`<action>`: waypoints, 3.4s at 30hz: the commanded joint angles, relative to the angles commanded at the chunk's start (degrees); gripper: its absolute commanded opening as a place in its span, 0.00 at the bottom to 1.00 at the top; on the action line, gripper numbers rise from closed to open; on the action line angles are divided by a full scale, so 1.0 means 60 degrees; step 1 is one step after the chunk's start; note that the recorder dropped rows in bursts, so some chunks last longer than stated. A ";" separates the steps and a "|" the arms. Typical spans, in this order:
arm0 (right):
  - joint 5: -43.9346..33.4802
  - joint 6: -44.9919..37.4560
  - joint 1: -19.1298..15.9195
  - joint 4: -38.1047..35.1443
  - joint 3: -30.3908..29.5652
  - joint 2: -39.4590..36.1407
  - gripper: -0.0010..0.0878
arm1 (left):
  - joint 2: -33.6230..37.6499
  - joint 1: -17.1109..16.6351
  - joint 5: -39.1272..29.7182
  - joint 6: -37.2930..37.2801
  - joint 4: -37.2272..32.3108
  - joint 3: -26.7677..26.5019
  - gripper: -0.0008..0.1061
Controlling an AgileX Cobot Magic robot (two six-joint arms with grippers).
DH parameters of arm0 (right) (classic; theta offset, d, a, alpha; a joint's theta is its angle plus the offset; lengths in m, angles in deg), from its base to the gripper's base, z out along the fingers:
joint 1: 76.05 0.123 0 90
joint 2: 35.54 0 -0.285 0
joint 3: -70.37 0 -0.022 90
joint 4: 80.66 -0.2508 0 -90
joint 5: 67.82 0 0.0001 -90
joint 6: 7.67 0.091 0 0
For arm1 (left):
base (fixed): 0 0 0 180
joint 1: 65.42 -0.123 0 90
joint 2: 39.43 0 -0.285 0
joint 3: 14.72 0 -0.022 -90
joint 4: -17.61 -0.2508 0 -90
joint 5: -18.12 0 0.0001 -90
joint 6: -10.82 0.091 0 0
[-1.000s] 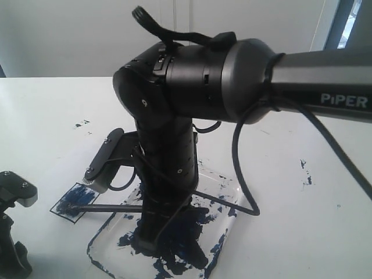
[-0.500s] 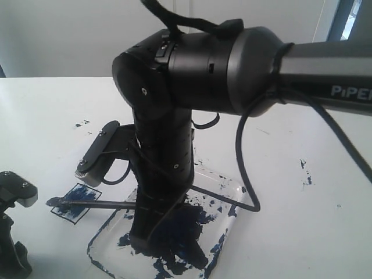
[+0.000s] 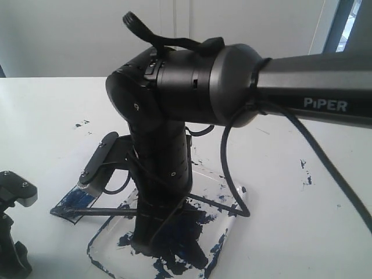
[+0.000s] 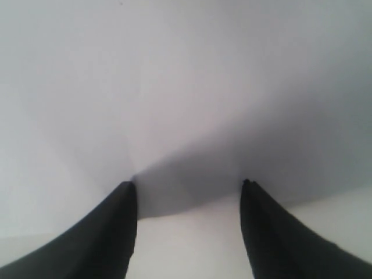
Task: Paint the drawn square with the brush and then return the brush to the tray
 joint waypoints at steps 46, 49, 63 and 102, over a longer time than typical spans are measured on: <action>0.0000 0.0984 -0.0012 0.0631 -0.1448 0.1654 0.01 | -0.1038 0.0000 -0.0497 -0.0059 0.1448 -0.0679 0.56; 0.0000 0.1027 -0.0012 0.0631 -0.1546 0.1601 0.01 | -0.1038 0.0000 -0.0480 -0.0059 0.1486 -0.0679 0.56; 0.0000 0.1027 -0.0012 0.0890 -0.1546 0.1163 0.01 | -0.0678 0.0000 0.0267 -0.0074 0.1691 -0.0679 0.56; 0.0000 0.1003 -0.0012 0.0213 -0.1546 0.1029 0.01 | 0.0310 0.0000 0.1128 -0.0054 0.1691 -0.0679 0.56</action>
